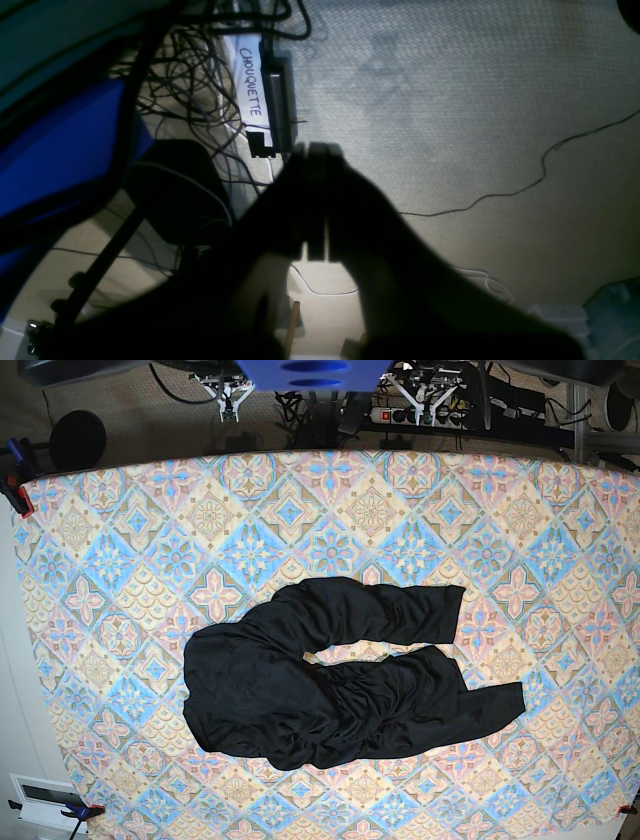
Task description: Layout the t-shirt on the table in an organized manner, then fold the t-shirt properly
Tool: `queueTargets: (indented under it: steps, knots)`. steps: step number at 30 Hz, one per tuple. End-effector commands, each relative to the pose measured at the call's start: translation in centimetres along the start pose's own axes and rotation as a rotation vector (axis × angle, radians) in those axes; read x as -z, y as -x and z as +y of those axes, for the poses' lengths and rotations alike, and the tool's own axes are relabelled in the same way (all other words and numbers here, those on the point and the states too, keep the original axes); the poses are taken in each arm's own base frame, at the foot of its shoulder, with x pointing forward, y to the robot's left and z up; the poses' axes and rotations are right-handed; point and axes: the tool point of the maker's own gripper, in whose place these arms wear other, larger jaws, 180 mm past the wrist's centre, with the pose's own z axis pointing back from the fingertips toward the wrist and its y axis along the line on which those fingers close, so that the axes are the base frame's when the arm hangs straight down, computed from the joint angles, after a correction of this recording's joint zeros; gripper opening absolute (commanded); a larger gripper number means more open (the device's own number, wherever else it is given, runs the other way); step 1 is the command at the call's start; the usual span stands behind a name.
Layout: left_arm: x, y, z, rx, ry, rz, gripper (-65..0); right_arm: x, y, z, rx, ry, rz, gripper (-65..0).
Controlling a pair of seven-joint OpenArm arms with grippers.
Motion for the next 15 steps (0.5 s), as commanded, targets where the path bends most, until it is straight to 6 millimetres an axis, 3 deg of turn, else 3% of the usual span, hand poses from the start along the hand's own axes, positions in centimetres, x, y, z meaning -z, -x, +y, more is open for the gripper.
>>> queueTargets:
  steps: [1, 15]
  knots:
    - [0.0, 0.1, 0.2, 0.001, -0.005, -0.001, -64.8, 0.0, 0.2, -0.4, 0.004, 0.004, 0.000, -64.9]
    - [0.0, 0.1, -0.8, -0.001, 0.010, 0.000, -64.8, 0.0, 0.2, -0.4, 0.004, 0.004, 0.000, -64.9]
